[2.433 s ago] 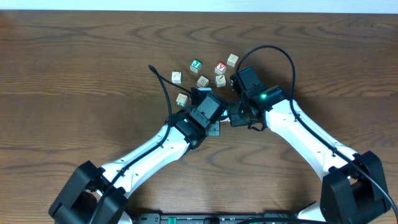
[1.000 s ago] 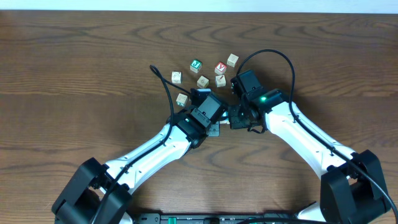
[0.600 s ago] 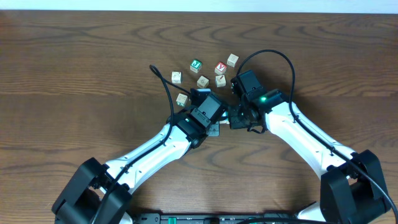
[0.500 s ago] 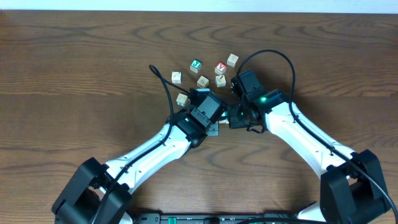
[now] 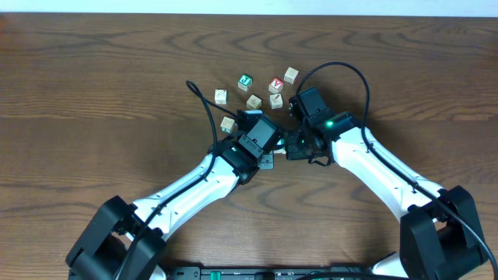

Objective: Lift 3 blocks

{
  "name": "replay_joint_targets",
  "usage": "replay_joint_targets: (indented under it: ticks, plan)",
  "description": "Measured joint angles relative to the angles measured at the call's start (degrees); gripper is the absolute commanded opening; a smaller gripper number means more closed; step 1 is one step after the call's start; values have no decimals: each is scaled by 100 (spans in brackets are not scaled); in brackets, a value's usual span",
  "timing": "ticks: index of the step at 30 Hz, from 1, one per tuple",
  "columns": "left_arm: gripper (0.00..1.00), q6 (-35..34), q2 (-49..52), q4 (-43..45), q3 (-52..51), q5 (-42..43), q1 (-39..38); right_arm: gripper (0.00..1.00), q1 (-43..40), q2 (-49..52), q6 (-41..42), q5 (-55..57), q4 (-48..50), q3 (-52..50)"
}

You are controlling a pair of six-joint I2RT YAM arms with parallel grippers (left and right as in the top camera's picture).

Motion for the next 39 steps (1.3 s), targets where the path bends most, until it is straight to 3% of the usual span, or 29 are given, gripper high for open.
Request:
replay_joint_targets:
  ticks: [39]
  plan:
    - [7,-4,520,249,0,197,0,1,-79,22,4,-109,466,-575]
